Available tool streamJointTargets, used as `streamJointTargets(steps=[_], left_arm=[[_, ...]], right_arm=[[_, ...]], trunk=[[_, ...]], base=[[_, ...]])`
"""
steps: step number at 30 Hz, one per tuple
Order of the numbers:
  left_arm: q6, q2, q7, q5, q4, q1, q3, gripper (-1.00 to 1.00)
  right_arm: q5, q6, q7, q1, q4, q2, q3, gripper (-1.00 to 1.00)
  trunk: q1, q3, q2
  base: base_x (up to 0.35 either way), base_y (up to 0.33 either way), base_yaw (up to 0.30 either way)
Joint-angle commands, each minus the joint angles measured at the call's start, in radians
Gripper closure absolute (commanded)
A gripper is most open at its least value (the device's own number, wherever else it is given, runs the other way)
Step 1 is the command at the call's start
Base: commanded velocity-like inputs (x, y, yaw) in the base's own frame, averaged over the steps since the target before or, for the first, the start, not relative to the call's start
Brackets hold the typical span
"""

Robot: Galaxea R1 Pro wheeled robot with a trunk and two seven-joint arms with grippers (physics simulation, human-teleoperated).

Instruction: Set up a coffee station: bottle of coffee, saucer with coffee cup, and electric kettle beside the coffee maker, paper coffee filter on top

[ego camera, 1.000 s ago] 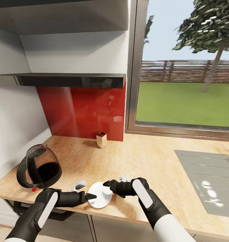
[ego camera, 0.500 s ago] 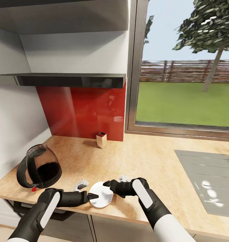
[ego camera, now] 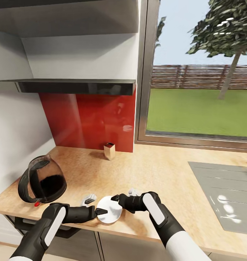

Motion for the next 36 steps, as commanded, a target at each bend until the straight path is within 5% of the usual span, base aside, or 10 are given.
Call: streamJointTargets(steps=[1, 36], left_arm=[[0.002, -0.003, -0.004, -0.008, 0.000, -0.001, -0.005, -1.00], [0.003, -0.006, -0.004, -0.008, 0.007, -0.010, -0.015, -1.00]], right_arm=[[-0.002, 0.003, -0.011, 0.000, -0.001, 0.000, 0.001, -1.00], [-0.002, 0.003, -0.010, 0.000, -0.002, 0.000, 0.001, -1.00]], trunk=[[0.001, -0.003, -0.002], [0.001, -0.003, -0.002]], base=[[0.000, 0.000, 0.000], [0.000, 0.000, 0.000]])
